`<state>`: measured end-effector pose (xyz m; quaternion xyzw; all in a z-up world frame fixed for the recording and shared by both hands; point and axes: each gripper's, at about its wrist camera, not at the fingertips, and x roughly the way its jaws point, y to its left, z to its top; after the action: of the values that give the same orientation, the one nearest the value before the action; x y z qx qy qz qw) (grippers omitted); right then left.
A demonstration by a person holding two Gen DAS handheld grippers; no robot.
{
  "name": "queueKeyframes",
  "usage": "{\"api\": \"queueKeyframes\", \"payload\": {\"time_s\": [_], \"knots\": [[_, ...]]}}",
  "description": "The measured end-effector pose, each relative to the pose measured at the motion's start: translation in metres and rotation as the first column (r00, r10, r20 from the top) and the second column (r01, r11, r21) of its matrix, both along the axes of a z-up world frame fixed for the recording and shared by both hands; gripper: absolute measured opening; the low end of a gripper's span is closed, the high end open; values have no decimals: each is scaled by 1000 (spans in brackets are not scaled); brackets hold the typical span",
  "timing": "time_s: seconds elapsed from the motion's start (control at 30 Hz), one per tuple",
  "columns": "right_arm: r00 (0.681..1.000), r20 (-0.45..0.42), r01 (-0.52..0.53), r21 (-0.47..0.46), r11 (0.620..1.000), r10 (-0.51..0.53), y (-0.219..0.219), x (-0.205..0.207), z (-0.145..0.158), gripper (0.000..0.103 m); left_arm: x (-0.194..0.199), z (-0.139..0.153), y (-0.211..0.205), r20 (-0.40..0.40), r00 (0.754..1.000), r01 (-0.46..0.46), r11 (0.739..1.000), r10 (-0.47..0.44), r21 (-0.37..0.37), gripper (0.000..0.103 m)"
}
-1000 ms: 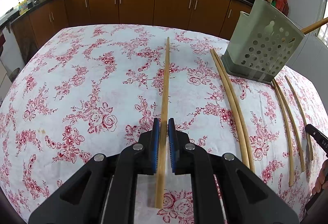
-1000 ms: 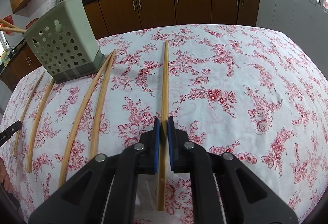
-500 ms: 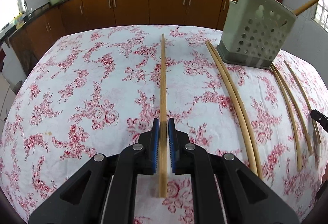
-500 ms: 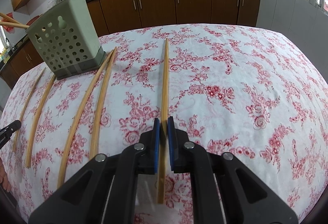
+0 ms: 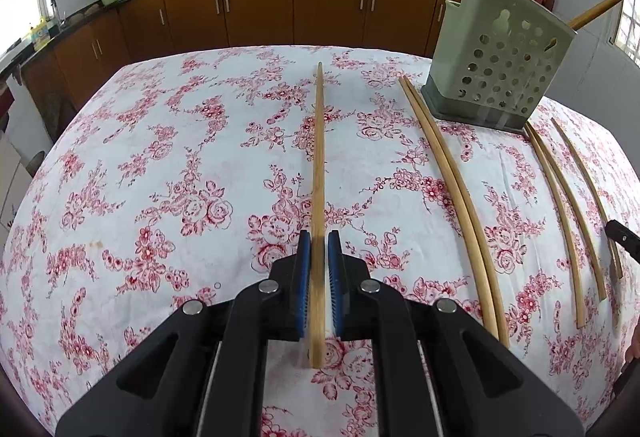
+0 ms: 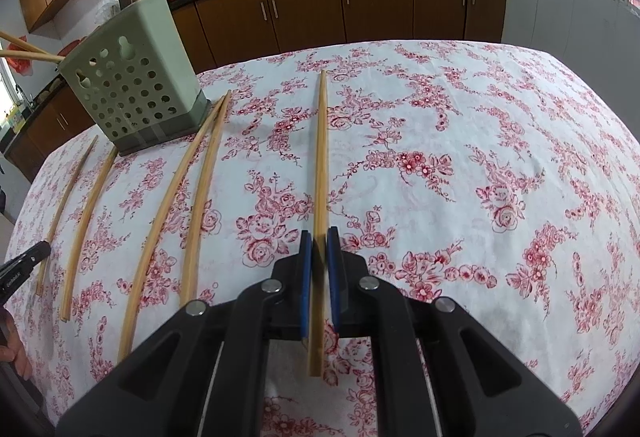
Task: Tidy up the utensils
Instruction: 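Lift the chopstick with the left tool while the right tool lifts its chopstick, then carry the left tool's chopstick over the green holder while the right tool carries its chopstick there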
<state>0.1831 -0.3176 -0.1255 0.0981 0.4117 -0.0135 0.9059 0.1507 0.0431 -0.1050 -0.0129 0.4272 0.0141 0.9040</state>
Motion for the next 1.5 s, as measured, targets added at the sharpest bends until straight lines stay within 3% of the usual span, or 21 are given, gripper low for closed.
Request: {"api": "queueKeyframes", "payload": {"time_s": [0.13, 0.27, 0.57, 0.9, 1.1, 1.3, 1.5], "knots": [[1000, 3, 5, 19, 1000, -5, -4, -6, 4, 8, -5, 1, 3, -9, 1000, -3, 1000, 3, -19, 8], [998, 67, 12, 13, 1000, -13, -7, -15, 23, 8, -10, 11, 6, 1, 1000, -3, 999, 3, -39, 8], [974, 219, 58, 10, 998, -58, -23, -24, 79, 8, -22, 72, 9, 156, 988, 20, 999, -12, -48, 8], [926, 369, 81, 19, 997, -82, -32, -30, 135, 8, -29, 133, 11, 304, 953, 39, 995, -8, -97, 7], [914, 400, 74, 14, 997, -74, -30, -30, 147, 8, -31, 152, 6, 351, 936, 57, 995, -23, -86, 7], [910, 410, 58, 8, 998, -56, -27, -28, 156, 8, -32, 156, 2, 354, 934, 70, 994, -36, -84, 7], [897, 441, -20, 55, 998, -6, -21, -32, 190, 8, -45, 184, -9, 402, 911, 144, 984, -92, -101, 7]]}}
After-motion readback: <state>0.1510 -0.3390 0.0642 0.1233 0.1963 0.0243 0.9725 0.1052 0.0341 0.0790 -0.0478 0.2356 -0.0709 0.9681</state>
